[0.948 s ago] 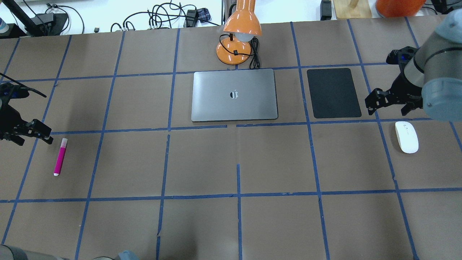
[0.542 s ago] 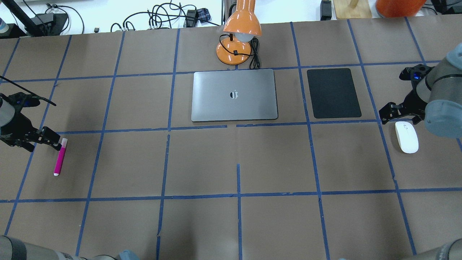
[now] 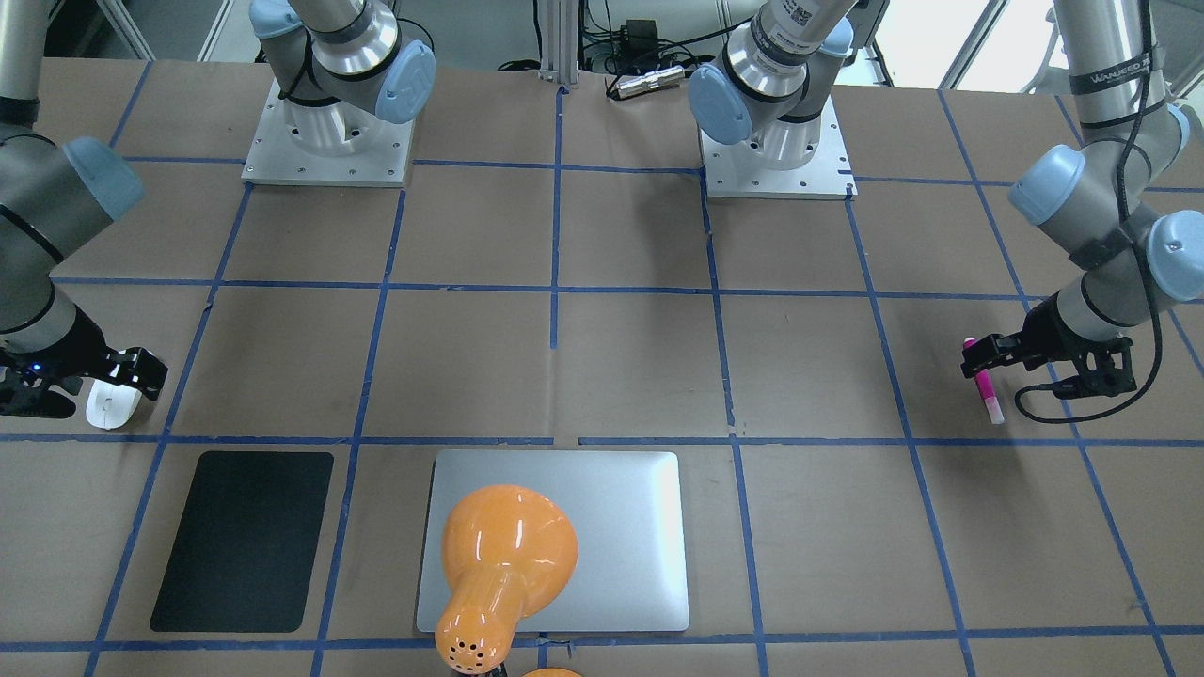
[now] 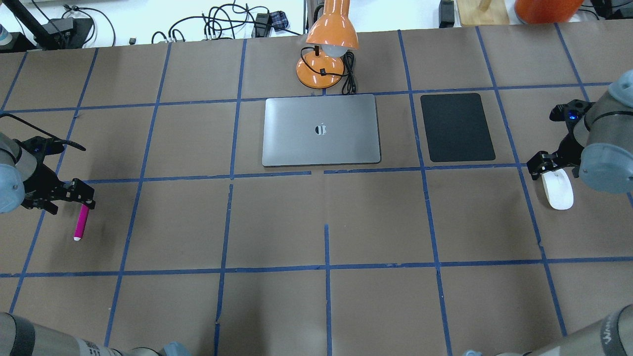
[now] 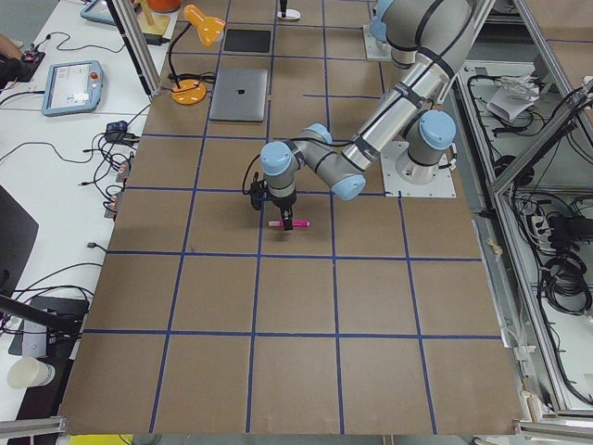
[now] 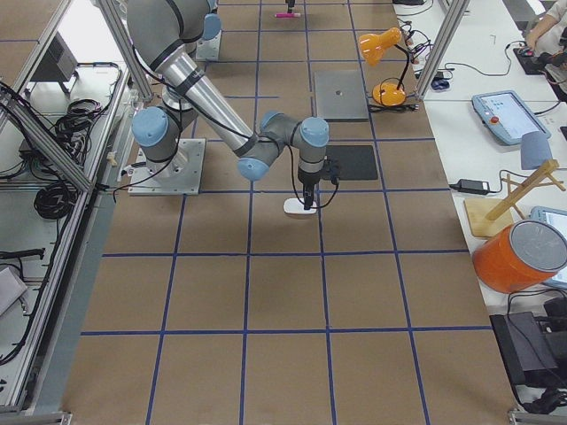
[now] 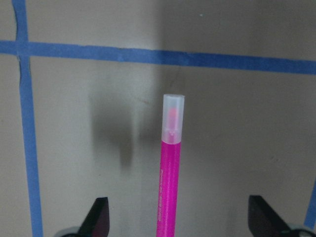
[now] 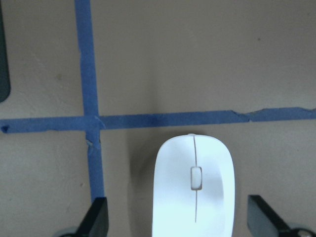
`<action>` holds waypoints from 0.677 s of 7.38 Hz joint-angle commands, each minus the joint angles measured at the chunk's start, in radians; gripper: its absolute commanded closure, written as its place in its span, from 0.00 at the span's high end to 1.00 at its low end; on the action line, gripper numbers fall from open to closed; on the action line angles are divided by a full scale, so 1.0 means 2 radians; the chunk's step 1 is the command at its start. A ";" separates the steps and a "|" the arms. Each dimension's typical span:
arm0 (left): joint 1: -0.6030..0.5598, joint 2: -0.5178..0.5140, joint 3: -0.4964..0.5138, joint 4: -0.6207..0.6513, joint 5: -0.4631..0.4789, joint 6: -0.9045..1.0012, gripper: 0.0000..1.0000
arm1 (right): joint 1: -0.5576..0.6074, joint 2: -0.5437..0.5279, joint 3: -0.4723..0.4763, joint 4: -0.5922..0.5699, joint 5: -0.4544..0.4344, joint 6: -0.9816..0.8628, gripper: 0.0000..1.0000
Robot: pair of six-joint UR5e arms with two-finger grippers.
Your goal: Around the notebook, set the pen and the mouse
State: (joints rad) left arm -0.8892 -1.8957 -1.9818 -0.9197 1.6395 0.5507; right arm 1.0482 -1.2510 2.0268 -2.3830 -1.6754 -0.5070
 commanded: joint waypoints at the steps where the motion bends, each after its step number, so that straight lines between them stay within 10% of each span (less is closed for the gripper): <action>1: 0.001 -0.008 -0.010 0.006 -0.001 -0.005 1.00 | -0.001 0.001 0.007 0.000 -0.008 -0.013 1.00; 4: 0.001 -0.015 -0.005 0.006 0.000 0.005 0.81 | -0.001 0.016 0.008 -0.005 -0.006 -0.015 0.98; 5: 0.000 -0.016 -0.002 0.008 0.000 0.015 0.80 | -0.003 0.016 0.007 -0.005 -0.009 -0.016 0.66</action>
State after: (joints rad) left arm -0.8888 -1.9244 -1.9921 -0.9071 1.6397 0.5625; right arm 1.0452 -1.2239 2.0433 -2.3918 -1.6899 -0.5364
